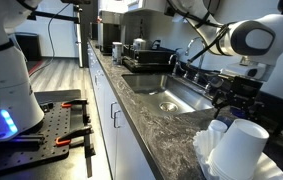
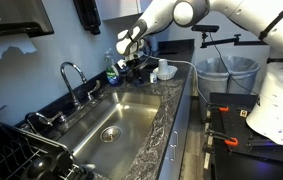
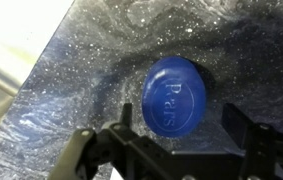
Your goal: Move the blue object to the right.
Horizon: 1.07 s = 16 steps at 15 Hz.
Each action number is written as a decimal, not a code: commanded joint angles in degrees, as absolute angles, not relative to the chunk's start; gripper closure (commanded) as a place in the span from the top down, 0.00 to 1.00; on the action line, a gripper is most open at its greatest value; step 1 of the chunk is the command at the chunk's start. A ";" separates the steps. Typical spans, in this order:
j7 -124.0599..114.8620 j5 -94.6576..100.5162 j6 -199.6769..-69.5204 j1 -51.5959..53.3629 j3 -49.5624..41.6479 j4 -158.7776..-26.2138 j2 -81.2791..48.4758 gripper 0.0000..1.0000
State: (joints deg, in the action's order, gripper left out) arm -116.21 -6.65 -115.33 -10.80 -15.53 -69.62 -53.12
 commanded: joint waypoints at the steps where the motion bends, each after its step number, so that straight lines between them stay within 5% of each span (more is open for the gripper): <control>1: -117.26 -6.19 -114.39 -10.73 -15.11 -70.80 -50.63 1.00; 16: -92.00 -3.27 -120.26 -6.92 -12.20 -91.71 -31.43 1.00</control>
